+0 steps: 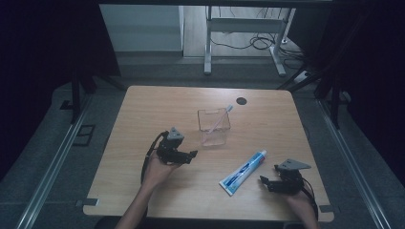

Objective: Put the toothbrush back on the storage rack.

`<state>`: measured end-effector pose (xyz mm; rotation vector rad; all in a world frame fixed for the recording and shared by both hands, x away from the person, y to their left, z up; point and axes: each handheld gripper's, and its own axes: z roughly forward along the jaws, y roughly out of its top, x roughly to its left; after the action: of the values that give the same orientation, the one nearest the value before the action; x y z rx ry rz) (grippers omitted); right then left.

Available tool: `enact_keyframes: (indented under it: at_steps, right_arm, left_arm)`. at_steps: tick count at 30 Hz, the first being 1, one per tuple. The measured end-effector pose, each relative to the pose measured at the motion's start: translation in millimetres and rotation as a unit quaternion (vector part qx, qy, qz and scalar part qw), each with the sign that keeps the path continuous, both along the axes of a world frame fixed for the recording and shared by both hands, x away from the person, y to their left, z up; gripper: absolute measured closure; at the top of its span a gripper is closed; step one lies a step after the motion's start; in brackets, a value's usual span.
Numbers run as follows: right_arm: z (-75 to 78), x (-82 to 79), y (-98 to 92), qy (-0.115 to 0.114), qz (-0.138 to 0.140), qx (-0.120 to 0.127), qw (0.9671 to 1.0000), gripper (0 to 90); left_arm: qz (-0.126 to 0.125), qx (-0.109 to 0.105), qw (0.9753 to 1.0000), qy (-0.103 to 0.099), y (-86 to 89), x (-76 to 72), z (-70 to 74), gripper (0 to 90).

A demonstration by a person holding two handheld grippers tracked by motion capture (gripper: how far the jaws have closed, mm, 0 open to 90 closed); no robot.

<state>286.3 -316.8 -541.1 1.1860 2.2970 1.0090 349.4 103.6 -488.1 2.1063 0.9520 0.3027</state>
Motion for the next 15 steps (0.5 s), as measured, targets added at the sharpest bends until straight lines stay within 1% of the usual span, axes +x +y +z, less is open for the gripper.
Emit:
enact_keyframes:
  at_steps: [3,9,15]
  right_arm:
    - [0.0,0.0,0.0,0.000,0.000,0.000,1.0000,21.0]
    - [0.0,0.0,0.0,0.000,0.000,0.000,1.0000,21.0]
    - [0.0,0.0,0.0,0.000,0.000,0.000,1.0000,21.0]
  left_arm:
    - [0.001,0.002,1.0000,-0.003,3.7,-4.2,-4.6,20.0]
    - [0.007,0.004,1.0000,-0.003,9.8,-11.5,-13.2,19.0]
    - [0.008,0.005,1.0000,-0.001,14.1,-20.3,-22.0,18.0]
